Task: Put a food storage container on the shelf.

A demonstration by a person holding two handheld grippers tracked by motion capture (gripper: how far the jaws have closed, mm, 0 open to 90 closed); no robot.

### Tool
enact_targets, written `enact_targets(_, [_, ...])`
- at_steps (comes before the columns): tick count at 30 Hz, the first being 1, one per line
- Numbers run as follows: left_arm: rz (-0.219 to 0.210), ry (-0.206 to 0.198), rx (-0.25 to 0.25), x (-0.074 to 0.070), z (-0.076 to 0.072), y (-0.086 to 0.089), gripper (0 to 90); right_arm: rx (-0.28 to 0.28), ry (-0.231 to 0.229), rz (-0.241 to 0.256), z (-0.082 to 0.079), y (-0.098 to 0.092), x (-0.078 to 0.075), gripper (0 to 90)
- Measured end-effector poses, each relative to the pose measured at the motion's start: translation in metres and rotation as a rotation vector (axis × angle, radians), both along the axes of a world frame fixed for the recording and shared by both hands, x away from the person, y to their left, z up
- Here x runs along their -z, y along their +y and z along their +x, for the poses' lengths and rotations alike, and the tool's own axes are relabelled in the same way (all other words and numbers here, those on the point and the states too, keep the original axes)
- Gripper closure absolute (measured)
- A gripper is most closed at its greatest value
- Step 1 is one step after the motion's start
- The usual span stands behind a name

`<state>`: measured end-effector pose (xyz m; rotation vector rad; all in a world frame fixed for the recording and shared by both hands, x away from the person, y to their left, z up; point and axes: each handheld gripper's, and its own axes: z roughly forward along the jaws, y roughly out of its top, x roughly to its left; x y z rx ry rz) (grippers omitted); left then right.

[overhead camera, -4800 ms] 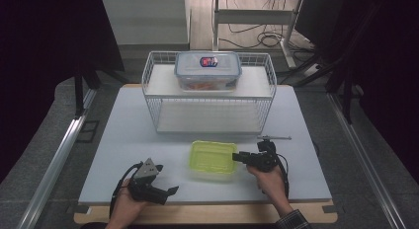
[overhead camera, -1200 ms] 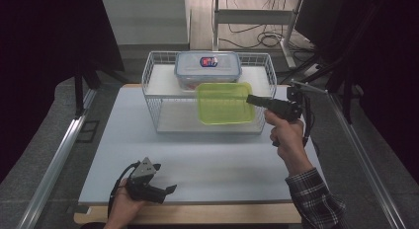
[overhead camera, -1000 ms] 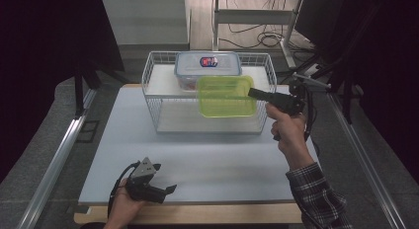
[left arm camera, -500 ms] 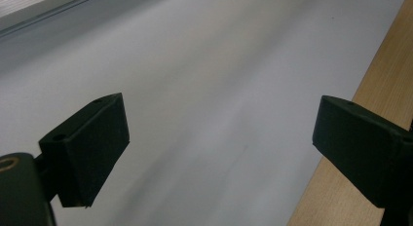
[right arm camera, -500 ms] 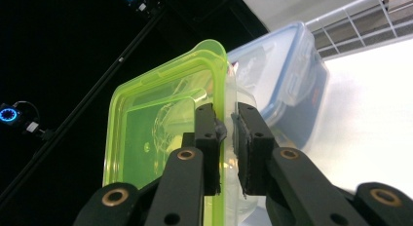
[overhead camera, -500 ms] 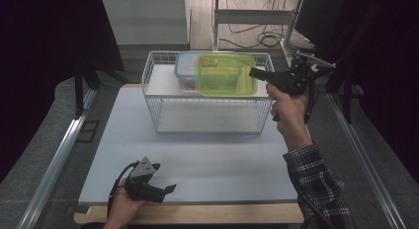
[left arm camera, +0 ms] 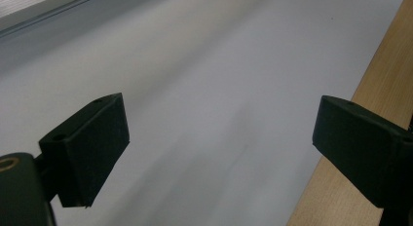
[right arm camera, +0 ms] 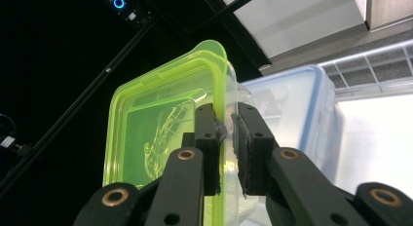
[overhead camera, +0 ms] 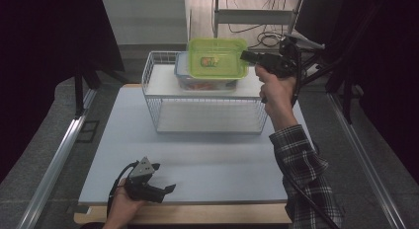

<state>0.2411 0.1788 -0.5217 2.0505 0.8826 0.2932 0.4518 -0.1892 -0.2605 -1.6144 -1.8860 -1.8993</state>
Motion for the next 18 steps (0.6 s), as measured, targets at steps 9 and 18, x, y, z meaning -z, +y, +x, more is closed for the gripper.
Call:
enact_targets(9, [-0.002,0.001,0.005,0.000,0.000,0.000,6.3,0.044,-0.011,-0.047,0.018,0.020,-0.006,80.8])
enact_targets(18, [-0.006,0.001,0.007,0.000,0.000,0.000,6.3,0.064,-0.002,-0.059,0.032,0.029,0.001,80.8])
